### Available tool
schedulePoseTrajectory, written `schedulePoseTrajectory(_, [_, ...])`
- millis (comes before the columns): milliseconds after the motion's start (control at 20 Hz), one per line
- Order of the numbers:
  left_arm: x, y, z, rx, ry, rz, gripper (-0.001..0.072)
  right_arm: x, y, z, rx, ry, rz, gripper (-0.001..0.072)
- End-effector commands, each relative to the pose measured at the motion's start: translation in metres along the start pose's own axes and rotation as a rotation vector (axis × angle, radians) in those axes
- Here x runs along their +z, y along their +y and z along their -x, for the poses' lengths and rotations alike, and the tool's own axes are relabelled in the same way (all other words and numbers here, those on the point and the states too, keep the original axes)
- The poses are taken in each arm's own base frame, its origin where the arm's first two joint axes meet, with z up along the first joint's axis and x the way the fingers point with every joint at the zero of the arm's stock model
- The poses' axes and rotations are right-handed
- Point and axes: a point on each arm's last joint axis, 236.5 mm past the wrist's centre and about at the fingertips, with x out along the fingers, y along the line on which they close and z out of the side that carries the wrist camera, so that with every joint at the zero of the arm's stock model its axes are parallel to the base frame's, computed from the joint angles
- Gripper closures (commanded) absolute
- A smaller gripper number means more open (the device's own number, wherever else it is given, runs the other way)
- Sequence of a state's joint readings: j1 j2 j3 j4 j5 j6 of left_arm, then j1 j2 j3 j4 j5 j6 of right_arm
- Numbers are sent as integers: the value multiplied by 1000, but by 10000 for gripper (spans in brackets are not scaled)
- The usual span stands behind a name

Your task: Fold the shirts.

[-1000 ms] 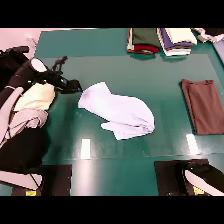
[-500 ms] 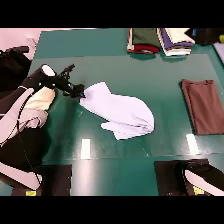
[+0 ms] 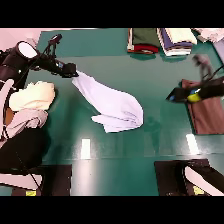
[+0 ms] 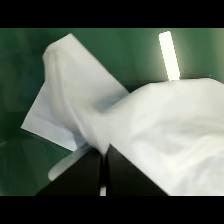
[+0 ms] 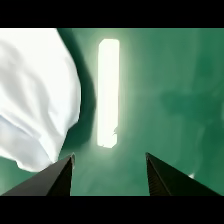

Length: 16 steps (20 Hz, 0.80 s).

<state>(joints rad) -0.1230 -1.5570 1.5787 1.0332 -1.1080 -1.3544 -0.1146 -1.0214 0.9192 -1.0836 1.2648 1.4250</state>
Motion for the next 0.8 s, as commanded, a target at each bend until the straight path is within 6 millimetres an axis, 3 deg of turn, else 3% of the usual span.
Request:
schedulePoseTrajectory(0, [4,-3,8,4,-11,-15,682,-24,11,-73,189,72,-130,201])
schedulePoseTrajectory(150, [1,-4,8,1,3,-14,682,-17,34,-112,258,118,-125,202])
schedulePoseTrajectory(300, [0,-4,8,0,8,-13,682,-3,53,-135,260,154,-64,225])
schedulePoseTrajectory(450, [-1,-4,8,0,9,-12,682,12,62,-148,232,168,24,480])
schedulePoseTrajectory(500, [-1,-4,8,-1,11,-12,682,17,63,-150,219,166,56,635])
schedulePoseTrajectory(550, [-1,-4,9,-1,10,-12,682,24,65,-148,208,151,83,694])
schedulePoseTrajectory(650, [6,-7,20,11,-22,-25,682,49,70,-127,182,83,158,695])
schedulePoseTrajectory(750, [29,-21,59,37,-145,-76,682,87,85,-73,163,-58,248,695])
